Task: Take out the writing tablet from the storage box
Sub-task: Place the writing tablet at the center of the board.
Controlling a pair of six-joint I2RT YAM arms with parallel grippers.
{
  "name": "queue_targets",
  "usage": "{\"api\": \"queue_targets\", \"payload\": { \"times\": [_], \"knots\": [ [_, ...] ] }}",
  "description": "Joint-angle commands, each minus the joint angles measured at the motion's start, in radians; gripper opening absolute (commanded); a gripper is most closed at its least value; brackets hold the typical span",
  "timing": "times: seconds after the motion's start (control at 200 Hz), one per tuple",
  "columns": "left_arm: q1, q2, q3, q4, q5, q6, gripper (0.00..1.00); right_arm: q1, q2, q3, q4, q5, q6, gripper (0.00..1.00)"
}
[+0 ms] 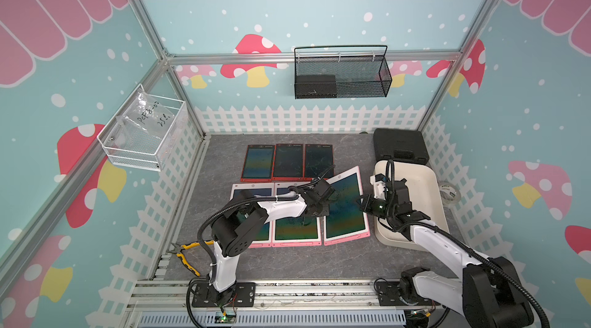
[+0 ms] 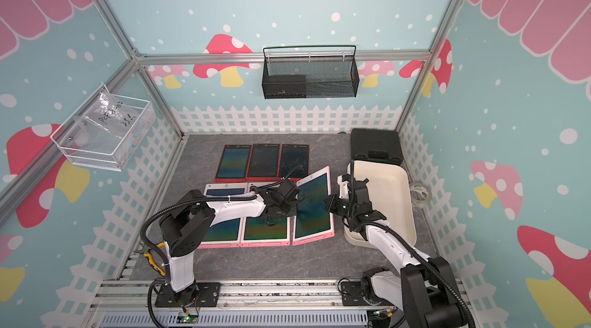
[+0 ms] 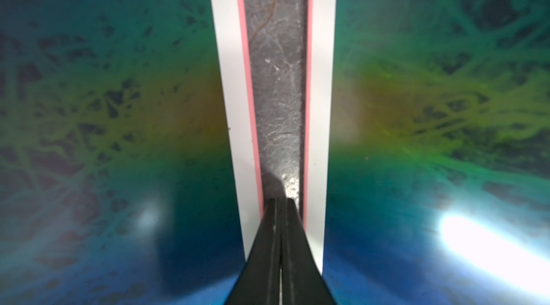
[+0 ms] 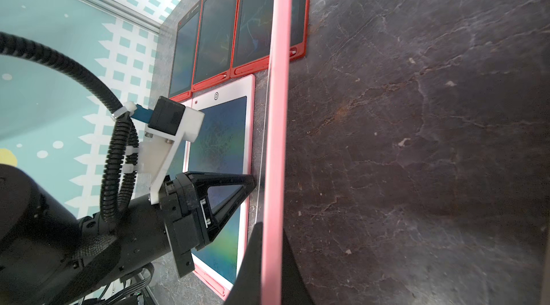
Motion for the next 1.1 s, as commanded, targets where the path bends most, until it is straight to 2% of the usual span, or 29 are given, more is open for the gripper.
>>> {"api": "queue_targets", "payload": {
  "times": [0.0,0.16,0.32,0.46,0.836,1.096],
  "knots": [
    [0.012,-0.031,-0.025,-0.054,-0.013,-0.001,0.06,0.008,0.046,-0.031,-0.029,0.05,-0.081,0.0],
    [0.016,-0.04,-0.027,-0.058,-0.013,0.002,0.06,0.009,0.106,-0.034,-0.011,0.038,-0.093,0.0],
    [0.016,-0.039,-0.015,-0.061,-0.006,0.007,0.06,0.008,0.096,-0.056,-0.011,0.063,-0.09,0.01],
    [0.016,-0.055,0.006,-0.074,-0.006,0.013,0.06,0.007,0.105,-0.072,-0.014,0.076,-0.097,0.06],
    [0.015,-0.136,0.018,-0.101,0.006,0.025,0.07,0.002,0.106,-0.099,-0.031,0.141,-0.108,0.07],
    [0.013,-0.174,0.0,-0.111,-0.012,0.023,0.07,-0.01,0.162,-0.07,-0.06,0.127,-0.174,0.14]
  ]
}}
